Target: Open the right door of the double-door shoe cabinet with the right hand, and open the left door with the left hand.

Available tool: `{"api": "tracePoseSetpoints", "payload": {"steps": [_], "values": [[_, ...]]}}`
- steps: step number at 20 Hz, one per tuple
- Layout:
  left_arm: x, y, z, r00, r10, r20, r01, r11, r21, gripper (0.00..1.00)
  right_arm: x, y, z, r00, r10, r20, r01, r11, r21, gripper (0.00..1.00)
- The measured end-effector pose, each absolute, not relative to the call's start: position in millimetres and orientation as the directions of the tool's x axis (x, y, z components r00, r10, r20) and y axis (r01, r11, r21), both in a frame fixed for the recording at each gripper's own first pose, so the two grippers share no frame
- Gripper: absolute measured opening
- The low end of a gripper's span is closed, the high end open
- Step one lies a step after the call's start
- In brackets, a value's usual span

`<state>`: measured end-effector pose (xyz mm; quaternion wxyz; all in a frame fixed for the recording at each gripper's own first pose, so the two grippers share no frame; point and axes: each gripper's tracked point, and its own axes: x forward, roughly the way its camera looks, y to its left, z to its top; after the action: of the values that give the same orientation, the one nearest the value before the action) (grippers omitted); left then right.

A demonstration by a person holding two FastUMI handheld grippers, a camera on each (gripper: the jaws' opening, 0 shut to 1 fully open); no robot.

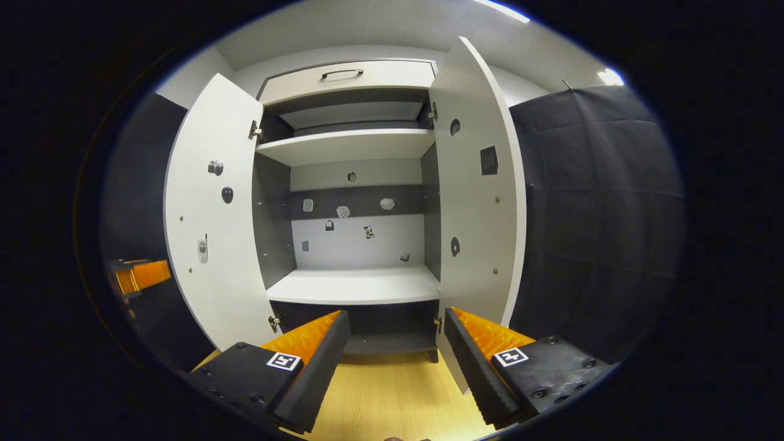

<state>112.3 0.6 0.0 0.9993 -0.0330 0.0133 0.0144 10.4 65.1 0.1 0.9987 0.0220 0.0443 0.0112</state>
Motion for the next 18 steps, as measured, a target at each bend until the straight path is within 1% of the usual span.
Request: {"api": "tracePoseSetpoints", "payload": {"steps": [1,3,7,10,15,18], "values": [[111.3,-4.3,-1.6,0.999,0.035,-0.030,-0.037,0.997,-0.072,0.96,11.3,63.5,4.3,0.996,0.029,-0.086,-0.025,0.999,0.044,0.98],[109.1,-14.7,5.2,0.999,0.052,0.005,-0.051,0.996,-0.070,0.96,10.4,58.2,13.0,0.997,0.041,-0.067,-0.039,0.999,0.037,0.98],[109.6,-44.0,13.5,0.998,0.061,0.031,-0.058,0.994,-0.095,0.95,10.8,33.0,19.4,0.999,0.031,-0.034,-0.031,1.000,0.002,0.98],[109.3,-64.8,17.3,0.998,0.051,0.038,-0.048,0.995,-0.089,0.95,7.1,31.8,22.2,0.996,0.081,-0.028,-0.081,0.997,0.009,0.98],[110.8,-90.7,16.6,0.997,0.071,0.039,-0.068,0.995,-0.078,0.95,5.8,37.3,14.9,0.983,0.178,-0.048,-0.177,0.984,0.031,0.98],[107.4,-98.0,16.1,0.995,0.090,0.039,-0.087,0.995,-0.055,0.95,8.6,31.1,9.3,0.980,0.192,-0.058,-0.190,0.981,0.038,0.98]]}}
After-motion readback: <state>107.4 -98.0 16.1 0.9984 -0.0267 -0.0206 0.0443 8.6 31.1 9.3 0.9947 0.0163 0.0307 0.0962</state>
